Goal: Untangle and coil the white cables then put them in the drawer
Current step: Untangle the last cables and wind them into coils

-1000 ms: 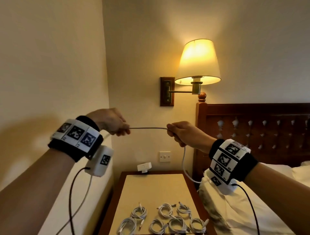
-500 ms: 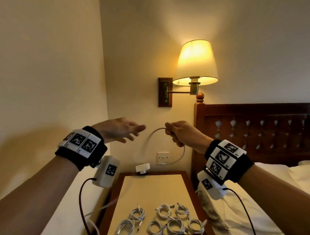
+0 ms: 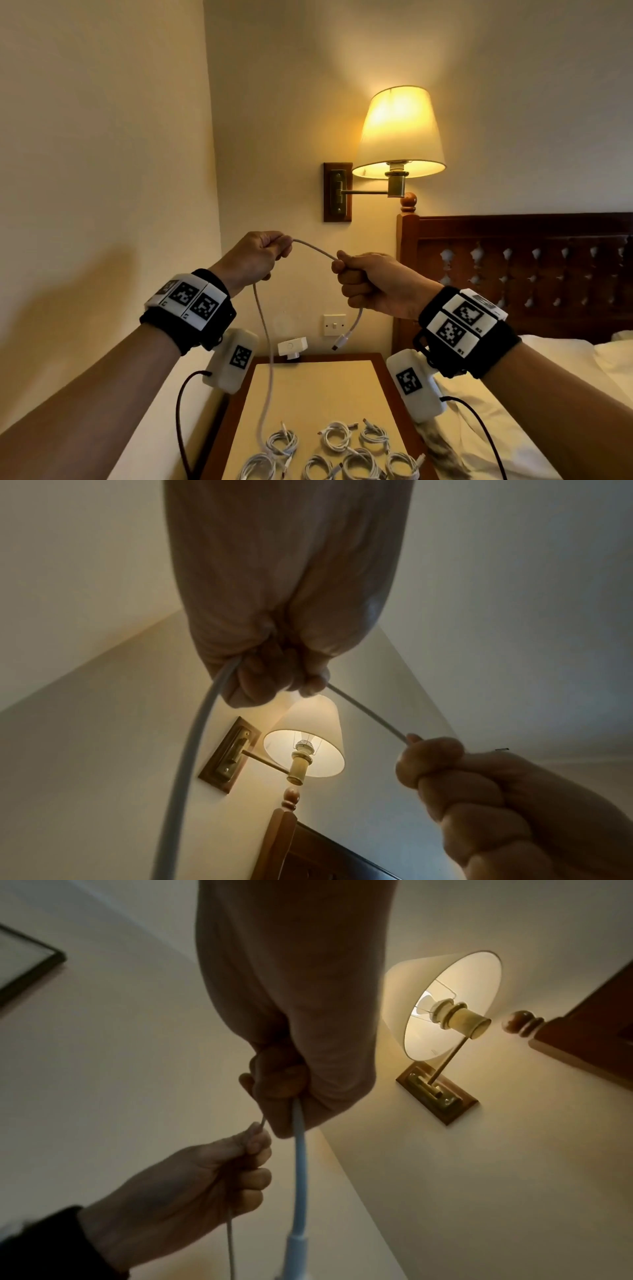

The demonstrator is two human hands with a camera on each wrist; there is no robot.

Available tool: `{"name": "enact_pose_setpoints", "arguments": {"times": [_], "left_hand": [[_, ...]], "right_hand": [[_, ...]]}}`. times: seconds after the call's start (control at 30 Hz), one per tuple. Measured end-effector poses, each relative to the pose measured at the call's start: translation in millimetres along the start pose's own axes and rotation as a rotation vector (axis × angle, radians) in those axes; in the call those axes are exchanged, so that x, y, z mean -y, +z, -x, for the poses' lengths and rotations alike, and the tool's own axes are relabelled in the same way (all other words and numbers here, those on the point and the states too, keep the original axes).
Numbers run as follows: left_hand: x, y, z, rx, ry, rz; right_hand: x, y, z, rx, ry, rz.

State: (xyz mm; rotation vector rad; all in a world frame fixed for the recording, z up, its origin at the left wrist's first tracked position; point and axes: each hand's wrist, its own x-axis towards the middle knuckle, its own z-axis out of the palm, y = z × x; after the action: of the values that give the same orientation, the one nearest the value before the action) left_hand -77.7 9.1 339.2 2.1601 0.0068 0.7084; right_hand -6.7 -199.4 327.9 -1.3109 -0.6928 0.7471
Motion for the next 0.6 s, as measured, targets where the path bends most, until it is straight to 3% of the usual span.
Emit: {"name": "enact_pose_setpoints", "arguments": {"times": [0.17,0.27,0.43,0.53,0.6], "left_hand": [[3.4,1.7,-1.7,-0.031,0.018,0.01],[9.2,5.0,-2.0,0.021,-0.026,0.14],[45.3,36.3,28.0,0.284,-0.289,0.387],[43.0,52.4,45.1,0.529,-0.415,0.229],[14.5,53.3,47.3,0.769,-0.366,0.021]], "right_hand": [[9.3,4.5,3.8,0.041,0.011,-0.105],[16.1,5.0,6.6,0.059,-0.066,-0.234],[38.9,-12.5,11.9,-0.04,-0.302,-0.452],[42.9,-24.2,12.0,-0.187,-0.365,-0.332],[36.2,-25.1,9.7,-0.244,-0.364,-0.14]]}}
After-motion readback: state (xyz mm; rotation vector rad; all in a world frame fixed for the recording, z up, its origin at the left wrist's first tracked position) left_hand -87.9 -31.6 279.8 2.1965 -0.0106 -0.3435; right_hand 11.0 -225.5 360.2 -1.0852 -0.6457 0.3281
